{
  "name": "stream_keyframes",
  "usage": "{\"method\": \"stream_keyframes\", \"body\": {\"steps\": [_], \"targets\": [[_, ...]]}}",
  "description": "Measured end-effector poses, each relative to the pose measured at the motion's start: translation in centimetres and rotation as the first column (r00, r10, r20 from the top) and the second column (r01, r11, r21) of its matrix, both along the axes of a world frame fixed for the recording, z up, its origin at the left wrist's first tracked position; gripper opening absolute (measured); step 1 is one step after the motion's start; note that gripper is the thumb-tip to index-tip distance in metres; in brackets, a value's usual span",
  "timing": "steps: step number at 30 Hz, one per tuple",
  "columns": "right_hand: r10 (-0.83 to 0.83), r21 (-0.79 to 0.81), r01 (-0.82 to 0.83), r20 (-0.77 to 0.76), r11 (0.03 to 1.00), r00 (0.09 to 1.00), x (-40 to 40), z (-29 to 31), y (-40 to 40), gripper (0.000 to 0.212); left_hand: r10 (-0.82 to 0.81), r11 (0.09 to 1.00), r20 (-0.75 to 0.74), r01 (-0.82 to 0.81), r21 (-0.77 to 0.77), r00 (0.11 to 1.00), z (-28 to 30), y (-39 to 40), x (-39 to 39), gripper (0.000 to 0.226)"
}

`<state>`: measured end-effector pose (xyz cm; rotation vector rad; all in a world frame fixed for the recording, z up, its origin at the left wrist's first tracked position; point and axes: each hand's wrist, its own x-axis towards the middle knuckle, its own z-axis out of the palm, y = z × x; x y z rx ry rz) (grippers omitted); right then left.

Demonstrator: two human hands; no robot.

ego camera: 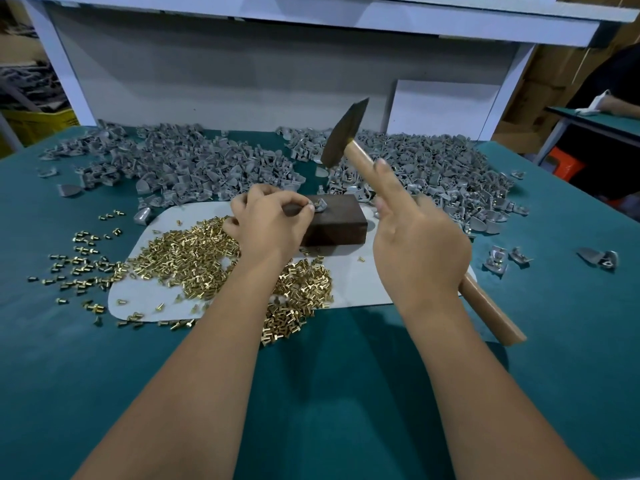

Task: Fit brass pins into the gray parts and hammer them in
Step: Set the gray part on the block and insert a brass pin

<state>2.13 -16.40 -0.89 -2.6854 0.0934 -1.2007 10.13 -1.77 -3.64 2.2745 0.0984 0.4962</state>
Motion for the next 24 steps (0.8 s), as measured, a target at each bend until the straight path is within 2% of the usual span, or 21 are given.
{"method": "stream_keyframes", "body": {"steps": [3,5,8,9,13,17,19,21,24], "targets": [[-0.053,-0.101,0.033,-0.207,0.994,0.977,0.08,-0.33,0.29,0.044,0.013,0.999,-0.026,-0.014,-0.041,1.0,0.19,-0.14,-0.02,0.012],[-0.048,-0.06,0.038,-0.177,0.997,0.983,0.04,-0.24,0.42,0.044,0.015,0.999,-0.029,-0.016,-0.033,0.999,0.26,-0.19,-0.06,0.012],[-0.014,0.013,0.013,0.031,1.0,0.999,-0.2,-0.04,0.22,0.047,-0.008,1.0,-0.005,0.008,0.002,1.0,-0.09,0.04,-0.08,0.006],[-0.01,0.003,0.01,0.045,1.0,0.999,-0.19,0.02,0.15,0.047,-0.014,1.0,-0.003,0.014,0.004,1.0,-0.1,0.05,-0.11,0.005],[-0.07,-0.088,0.051,-0.225,0.995,0.972,-0.04,-0.07,0.35,0.048,0.021,0.999,-0.039,-0.023,-0.05,0.999,0.5,-0.26,-0.22,0.012],[-0.045,-0.013,0.045,-0.061,0.999,0.997,-0.27,0.17,0.57,0.051,0.027,0.999,-0.011,-0.028,-0.032,1.0,0.28,-0.3,-0.16,0.015],[-0.075,-0.093,0.065,-0.105,0.994,0.992,-0.06,-0.02,0.53,0.051,0.022,0.999,-0.014,-0.023,-0.047,1.0,0.35,-0.21,-0.17,0.017],[-0.083,-0.087,0.068,-0.187,0.994,0.979,0.0,-0.1,0.45,0.051,0.024,0.997,-0.023,-0.025,-0.071,0.999,0.45,-0.29,-0.31,0.022],[-0.029,-0.009,0.029,-0.089,1.0,0.996,-0.18,0.14,0.78,0.053,0.04,0.998,-0.004,-0.041,-0.049,0.999,0.31,-0.46,-0.27,0.027]]}}
